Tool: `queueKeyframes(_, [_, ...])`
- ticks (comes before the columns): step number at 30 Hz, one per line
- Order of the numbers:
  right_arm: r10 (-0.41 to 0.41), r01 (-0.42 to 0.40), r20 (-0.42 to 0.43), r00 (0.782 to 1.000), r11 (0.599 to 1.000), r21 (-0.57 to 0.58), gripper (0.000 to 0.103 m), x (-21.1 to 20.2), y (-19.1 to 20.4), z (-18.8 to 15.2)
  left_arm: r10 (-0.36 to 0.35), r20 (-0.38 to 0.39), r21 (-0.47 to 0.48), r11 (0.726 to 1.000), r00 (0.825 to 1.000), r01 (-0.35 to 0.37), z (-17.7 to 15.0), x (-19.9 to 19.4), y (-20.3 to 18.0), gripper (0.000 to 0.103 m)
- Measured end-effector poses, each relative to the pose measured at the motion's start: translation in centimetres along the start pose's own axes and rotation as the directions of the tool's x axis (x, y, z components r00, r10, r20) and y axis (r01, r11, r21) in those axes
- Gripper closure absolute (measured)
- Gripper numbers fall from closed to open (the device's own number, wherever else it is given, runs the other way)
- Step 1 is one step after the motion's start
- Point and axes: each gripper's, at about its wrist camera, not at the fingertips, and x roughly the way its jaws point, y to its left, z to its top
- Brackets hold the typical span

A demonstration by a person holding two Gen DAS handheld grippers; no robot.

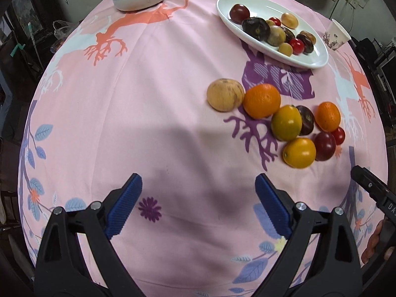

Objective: Organize fruits
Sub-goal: 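Grasp a red cherry tomato with the right tool while the left tool grasps a yellow tomato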

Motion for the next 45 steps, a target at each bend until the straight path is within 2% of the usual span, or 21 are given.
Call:
queueKeyframes(7, [-0.034, 0.035, 0.019, 0.999, 0.997, -0.066, 0.027, -0.3, 0.9, -0.9, -0.002, -0.012, 0.032, 0.999, 1.0, 0.003, -0.9, -0.2, -0.6, 0.009])
queueKeyframes(11, [-0.129, 0.137, 0.065, 0.99, 0.98, -0.143, 0.027, -0.1, 1.3, -1.1, -0.005, -0.026, 0.039, 0.999, 1.0, 0.006, -1.2, 0.0, -0.8, 0.009])
queueKeyframes(13, [-0.146, 0.155, 0.071, 0.987, 0.975, -0.158, 0.033, 0.1, 1.2, -1.1, -0.009, -0.029, 0.04, 0.999, 1.0, 0.01, -1.1, 0.2, -0.8, 0.009])
queueKeyframes(15, [-0.128, 0.134, 0.047, 0.991, 0.979, -0.157, 0.045, 0.7, 0.9, -0.7, -0.009, -0.032, 0.044, 0.999, 0.999, 0.011, -1.1, 0.3, -0.9, 0.009])
queueKeyframes(17, [-0.123, 0.127, 0.037, 0.992, 0.979, -0.161, 0.05, 1.3, 0.8, -0.2, 0.0, -0.033, 0.046, 0.999, 0.999, 0.002, -0.9, 0.5, -1.0, 0.009])
queueKeyframes(26, [-0.119, 0.126, 0.046, 0.992, 0.971, -0.204, 0.052, 4.0, 1.9, 3.1, -0.011, -0.058, 0.044, 0.999, 0.998, 0.014, -0.4, 1.5, -1.1, 0.009])
queueKeyframes(32, [-0.11, 0.113, 0.022, 0.994, 0.964, -0.241, 0.07, 5.4, 2.5, 4.6, -0.018, -0.066, 0.04, 0.999, 0.998, 0.021, -0.1, 1.9, -1.2, 0.009])
queueKeyframes(37, [-0.097, 0.099, 0.019, 0.995, 0.972, -0.213, 0.071, 5.1, 2.0, 4.5, -0.039, -0.062, 0.022, 0.999, 0.997, 0.04, 0.4, 1.9, -1.6, 0.009])
queueKeyframes(45, [-0.1, 0.107, 0.048, 0.994, 0.981, -0.163, 0.071, 2.0, -0.5, 3.1, -0.086, -0.062, 0.037, 0.995, 0.994, 0.089, 1.0, 1.8, -4.2, 0.009])
